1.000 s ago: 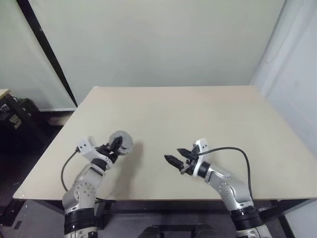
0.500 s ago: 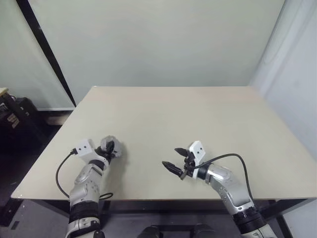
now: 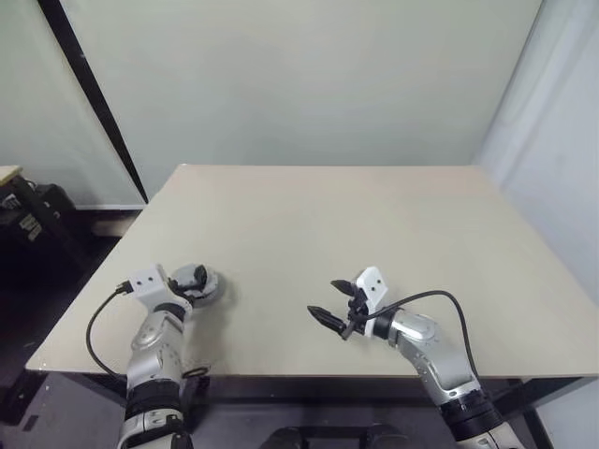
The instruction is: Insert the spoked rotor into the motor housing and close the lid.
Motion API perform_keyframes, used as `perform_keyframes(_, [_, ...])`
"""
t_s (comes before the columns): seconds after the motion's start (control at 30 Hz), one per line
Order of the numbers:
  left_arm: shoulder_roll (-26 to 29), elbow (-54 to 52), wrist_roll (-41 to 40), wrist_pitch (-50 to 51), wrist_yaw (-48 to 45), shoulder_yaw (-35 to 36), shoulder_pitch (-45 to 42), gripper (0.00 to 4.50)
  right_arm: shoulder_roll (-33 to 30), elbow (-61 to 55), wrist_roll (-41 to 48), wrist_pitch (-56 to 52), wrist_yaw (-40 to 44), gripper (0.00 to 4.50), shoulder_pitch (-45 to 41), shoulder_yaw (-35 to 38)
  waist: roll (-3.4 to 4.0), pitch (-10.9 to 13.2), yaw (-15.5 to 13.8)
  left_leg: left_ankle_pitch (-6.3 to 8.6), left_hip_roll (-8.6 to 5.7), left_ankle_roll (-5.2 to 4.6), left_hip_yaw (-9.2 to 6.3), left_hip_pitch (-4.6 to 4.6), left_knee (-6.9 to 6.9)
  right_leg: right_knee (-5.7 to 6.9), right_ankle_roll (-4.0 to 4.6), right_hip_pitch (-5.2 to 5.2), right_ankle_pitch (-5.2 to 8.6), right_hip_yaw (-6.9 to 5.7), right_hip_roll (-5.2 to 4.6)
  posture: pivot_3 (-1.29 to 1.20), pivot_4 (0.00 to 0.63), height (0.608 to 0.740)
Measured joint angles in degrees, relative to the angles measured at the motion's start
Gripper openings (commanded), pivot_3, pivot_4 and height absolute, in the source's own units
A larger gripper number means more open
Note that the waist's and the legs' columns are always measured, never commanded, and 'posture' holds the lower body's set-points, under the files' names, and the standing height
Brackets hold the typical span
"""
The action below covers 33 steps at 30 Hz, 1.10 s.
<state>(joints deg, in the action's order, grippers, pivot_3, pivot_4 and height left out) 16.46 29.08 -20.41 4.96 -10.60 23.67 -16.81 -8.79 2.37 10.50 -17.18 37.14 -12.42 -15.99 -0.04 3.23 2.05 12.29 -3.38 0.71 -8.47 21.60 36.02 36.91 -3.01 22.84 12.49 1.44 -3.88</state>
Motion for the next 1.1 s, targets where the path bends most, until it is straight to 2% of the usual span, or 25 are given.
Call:
perform_keyframes(0.37, [-0.07, -3.22, 1.87, -1.79, -0.52, -1.52, 3.51, 4.48, -0.07, 0.75, -0.58, 0.0, -0.8, 4.5, -0.09, 0.26, 0.0, 0.0, -0.02, 0.0, 0.01, 0.0, 0.0, -0.01, 0.0, 0.01, 0.0, -0.01, 0.0, 0.0, 0.0, 0.0, 0.0, 0.74])
perform_keyframes(0.7, [1.06, -23.7, 4.16, 1.1, -11.21, -13.94, 10.57, 4.48, -0.5, 0.82, -0.51, -0.44, -4.57, 4.5, -0.1, 4.25, 0.02, 0.01, -0.07, 0.06, 0.02, 0.1, 0.03, -0.03, 0.0, 0.0, 0.12, -0.06, 0.07, 0.01, 0.0, 0.0, 0.0, 0.74])
perform_keyframes(0.83, [2.35, -31.02, 3.82, 5.12, -15.36, -18.38, 11.29, 4.48, 0.06, 0.82, 2.35, -3.16, -6.84, 4.5, -0.13, 9.5, 0.05, 0.02, 0.0, 0.05, 0.03, 0.07, 0.04, -0.02, 0.0, 0.0, 0.15, -0.06, 0.09, 0.01, 0.0, 0.0, 0.0, 0.74])
perform_keyframes(1.1, [3.11, -36.26, 4.11, 12.59, -18.35, -24.94, 12.3, 4.48, -8.31, -1.19, 5.36, -7.87, -4.57, 4.5, 0.59, 15.66, 0.13, 0.05, -0.03, 0.0, 0.04, -0.03, 0.06, -0.01, -0.01, 0.0, 0.16, -0.05, 0.1, 0.02, 0.01, 0.0, 0.0, 0.74])
